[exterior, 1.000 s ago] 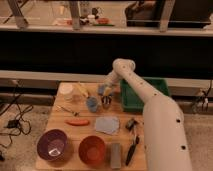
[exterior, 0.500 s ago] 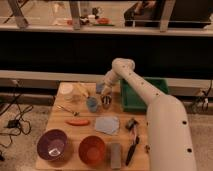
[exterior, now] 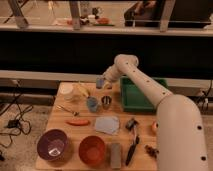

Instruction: Wipe tray with sponge

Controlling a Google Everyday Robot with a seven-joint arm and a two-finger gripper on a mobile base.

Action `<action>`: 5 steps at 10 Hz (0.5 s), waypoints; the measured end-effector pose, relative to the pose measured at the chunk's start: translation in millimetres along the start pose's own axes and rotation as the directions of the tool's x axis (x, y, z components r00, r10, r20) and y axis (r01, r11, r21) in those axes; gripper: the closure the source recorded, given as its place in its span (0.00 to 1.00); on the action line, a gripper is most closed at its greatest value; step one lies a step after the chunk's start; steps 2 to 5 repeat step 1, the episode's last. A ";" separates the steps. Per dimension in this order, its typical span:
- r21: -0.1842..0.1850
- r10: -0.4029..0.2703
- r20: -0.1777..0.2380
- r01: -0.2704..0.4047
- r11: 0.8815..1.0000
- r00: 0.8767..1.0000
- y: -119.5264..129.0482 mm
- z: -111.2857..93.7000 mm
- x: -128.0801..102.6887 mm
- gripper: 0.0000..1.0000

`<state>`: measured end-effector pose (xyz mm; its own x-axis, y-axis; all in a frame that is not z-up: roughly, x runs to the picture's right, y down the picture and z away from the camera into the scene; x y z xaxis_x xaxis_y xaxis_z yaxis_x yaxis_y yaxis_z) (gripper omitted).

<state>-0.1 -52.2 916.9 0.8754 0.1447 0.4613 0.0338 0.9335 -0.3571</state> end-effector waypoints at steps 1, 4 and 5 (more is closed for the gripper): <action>0.024 0.004 0.004 -0.004 1.000 1.000 -0.8 -9.4 3.1 1.00; 0.024 0.004 0.004 -0.004 1.000 1.000 -0.8 -9.4 3.1 1.00; 0.024 0.004 0.004 -0.004 1.000 1.000 -0.8 -9.4 3.1 1.00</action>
